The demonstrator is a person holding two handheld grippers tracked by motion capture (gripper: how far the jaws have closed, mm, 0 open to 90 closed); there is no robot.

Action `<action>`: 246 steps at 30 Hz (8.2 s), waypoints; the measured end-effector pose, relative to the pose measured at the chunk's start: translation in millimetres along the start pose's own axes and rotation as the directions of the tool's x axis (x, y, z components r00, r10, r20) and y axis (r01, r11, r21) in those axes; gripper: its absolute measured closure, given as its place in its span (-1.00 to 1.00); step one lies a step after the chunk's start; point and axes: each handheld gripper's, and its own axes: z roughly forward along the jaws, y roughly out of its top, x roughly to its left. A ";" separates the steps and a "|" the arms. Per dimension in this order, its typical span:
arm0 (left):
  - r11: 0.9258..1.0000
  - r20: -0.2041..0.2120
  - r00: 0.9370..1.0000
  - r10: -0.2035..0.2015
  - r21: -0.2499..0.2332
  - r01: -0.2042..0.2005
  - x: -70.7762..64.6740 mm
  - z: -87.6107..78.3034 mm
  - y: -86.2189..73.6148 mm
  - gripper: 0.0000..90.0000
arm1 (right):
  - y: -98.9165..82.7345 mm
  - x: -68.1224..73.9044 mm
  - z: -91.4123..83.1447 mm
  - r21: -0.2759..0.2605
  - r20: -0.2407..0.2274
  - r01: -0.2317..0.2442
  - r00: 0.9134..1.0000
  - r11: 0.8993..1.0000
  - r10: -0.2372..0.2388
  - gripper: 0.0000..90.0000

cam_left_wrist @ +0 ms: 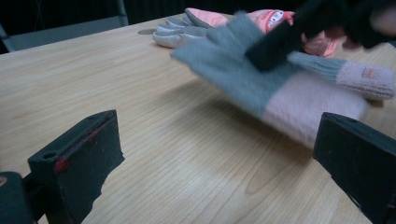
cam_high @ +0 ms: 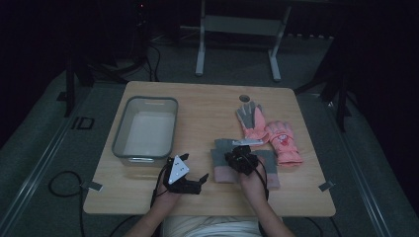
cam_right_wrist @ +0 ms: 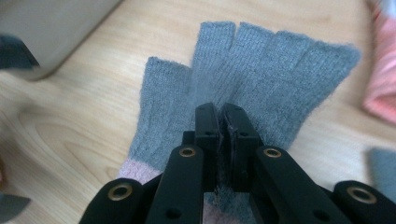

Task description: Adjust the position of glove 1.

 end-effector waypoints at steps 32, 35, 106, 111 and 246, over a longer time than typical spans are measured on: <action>1.000 0.003 1.000 0.000 0.000 0.000 0.3 -0.1 0.0 -0.98 | 5.3 -21.5 -4.7 -0.020 -0.011 0.074 0.997 0.997 -0.074 0.26; 1.000 0.001 1.000 -0.002 0.000 0.002 0.1 0.0 0.0 -0.98 | 12.3 -39.0 -16.6 -0.040 0.002 0.108 0.994 0.993 -0.108 0.26; 1.000 0.008 1.000 -0.003 -0.011 0.003 -0.8 -0.9 -0.5 -0.98 | 16.6 -35.2 -62.0 -0.074 -0.121 0.178 0.975 0.981 -0.186 0.91; 1.000 0.007 1.000 -0.002 -0.013 0.002 -0.8 -0.8 -0.5 -0.98 | 17.0 -16.4 -46.6 -0.054 -0.167 0.201 0.964 0.978 -0.207 0.91; 0.793 0.324 0.836 0.442 0.294 -0.533 37.3 -26.0 120.5 0.53 | 126.3 12.7 13.1 -0.067 -0.354 0.262 0.896 0.963 -0.268 0.68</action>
